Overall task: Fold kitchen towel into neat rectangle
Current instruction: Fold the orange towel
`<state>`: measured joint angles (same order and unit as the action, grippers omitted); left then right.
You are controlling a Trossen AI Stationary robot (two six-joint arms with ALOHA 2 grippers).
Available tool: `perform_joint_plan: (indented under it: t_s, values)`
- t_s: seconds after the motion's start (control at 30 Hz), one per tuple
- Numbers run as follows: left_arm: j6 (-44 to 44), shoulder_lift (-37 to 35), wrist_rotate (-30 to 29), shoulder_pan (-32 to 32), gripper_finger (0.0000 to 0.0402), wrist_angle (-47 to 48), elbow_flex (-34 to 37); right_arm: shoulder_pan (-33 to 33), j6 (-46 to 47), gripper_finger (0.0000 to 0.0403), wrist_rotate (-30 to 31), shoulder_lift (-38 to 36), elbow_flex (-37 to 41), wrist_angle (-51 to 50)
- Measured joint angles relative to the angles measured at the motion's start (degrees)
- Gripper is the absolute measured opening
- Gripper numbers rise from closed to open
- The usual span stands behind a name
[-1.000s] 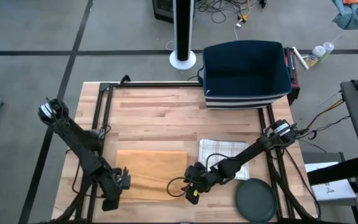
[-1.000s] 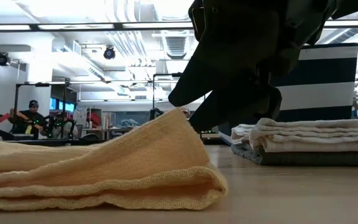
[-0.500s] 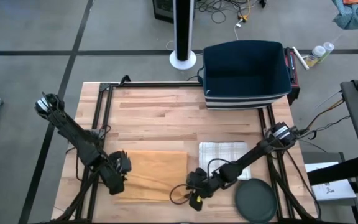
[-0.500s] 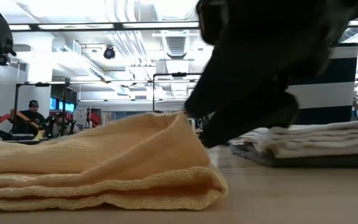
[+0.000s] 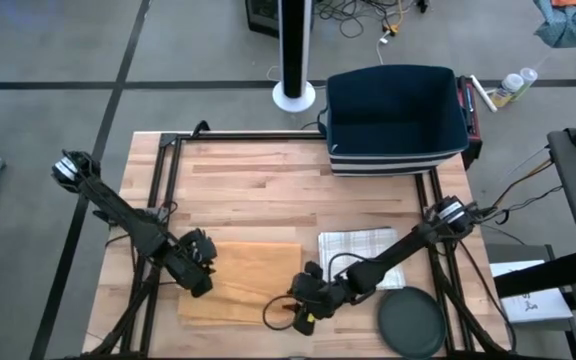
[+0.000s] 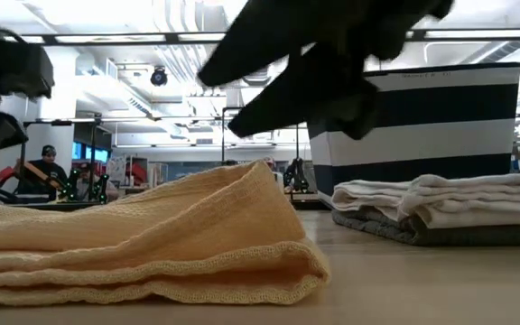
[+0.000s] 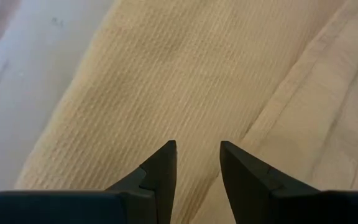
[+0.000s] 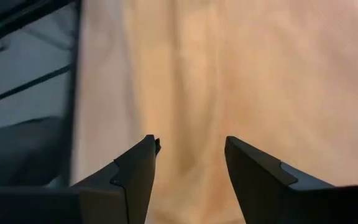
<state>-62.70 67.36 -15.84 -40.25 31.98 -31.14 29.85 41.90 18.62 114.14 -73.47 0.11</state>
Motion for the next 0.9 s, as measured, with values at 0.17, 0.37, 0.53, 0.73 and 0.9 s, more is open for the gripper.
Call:
perform_joint_plan:
  t_s: [0.17, 0.37, 0.53, 0.73, 0.9]
  values:
    - [0.2, 2.1, 2.6, 2.2, 0.0114, -1.2, 0.0, -0.4, 0.9, 0.0186, -6.1, 2.8, -0.1, 0.0]
    - [1.1, 3.7, 7.6, 2.2, 0.0114, -0.2, 0.0, 2.0, 1.4, 0.0186, -15.7, 5.4, -4.0, -1.7]
    - [1.2, 2.2, 7.6, 2.2, 0.0114, 1.8, 0.1, 2.9, 1.5, 0.0185, -16.1, 5.6, -6.7, -7.9]
    - [1.0, 0.8, 7.8, 2.0, 0.0114, 0.5, 0.1, 2.3, -1.5, 0.0185, -14.1, 5.4, -8.5, -10.4]
    - [1.5, 1.7, 8.9, 0.8, 0.0114, -1.1, 0.1, 1.2, -5.5, 0.0185, -10.9, 5.3, -9.3, -10.5]
